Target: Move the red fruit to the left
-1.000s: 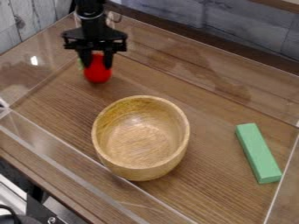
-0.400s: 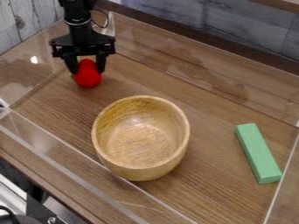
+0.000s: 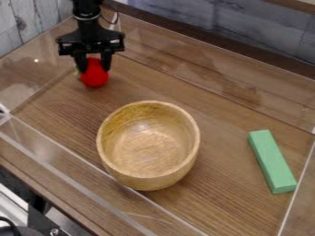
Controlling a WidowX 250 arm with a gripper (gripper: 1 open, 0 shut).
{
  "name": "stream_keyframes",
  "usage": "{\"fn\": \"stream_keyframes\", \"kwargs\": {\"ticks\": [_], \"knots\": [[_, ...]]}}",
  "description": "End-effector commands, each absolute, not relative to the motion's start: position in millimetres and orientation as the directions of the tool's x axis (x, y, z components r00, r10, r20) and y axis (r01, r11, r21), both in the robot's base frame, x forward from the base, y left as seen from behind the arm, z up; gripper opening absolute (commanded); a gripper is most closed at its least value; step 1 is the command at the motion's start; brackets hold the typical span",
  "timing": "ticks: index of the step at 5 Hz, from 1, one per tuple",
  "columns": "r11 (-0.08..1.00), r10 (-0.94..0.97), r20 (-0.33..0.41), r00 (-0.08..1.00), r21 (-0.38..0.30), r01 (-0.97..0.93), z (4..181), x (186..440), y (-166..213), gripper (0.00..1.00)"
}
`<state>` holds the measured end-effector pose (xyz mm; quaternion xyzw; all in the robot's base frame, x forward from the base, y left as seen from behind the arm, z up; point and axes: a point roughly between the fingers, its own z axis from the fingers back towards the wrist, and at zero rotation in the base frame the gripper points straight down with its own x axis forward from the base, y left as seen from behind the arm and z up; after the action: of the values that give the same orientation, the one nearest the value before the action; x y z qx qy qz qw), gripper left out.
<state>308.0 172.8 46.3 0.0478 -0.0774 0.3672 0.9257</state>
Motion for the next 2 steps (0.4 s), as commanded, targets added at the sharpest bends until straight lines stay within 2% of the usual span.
{"fn": "stream_keyframes", "kwargs": {"ticks": [1,2], "knots": [[0.709,0.681,0.230,0.695,0.031,-0.705,64.7,306,177,1.00],[0.695,0.698,0.213,0.684,0.029,-0.718,80.1,310,168,1.00]]}}
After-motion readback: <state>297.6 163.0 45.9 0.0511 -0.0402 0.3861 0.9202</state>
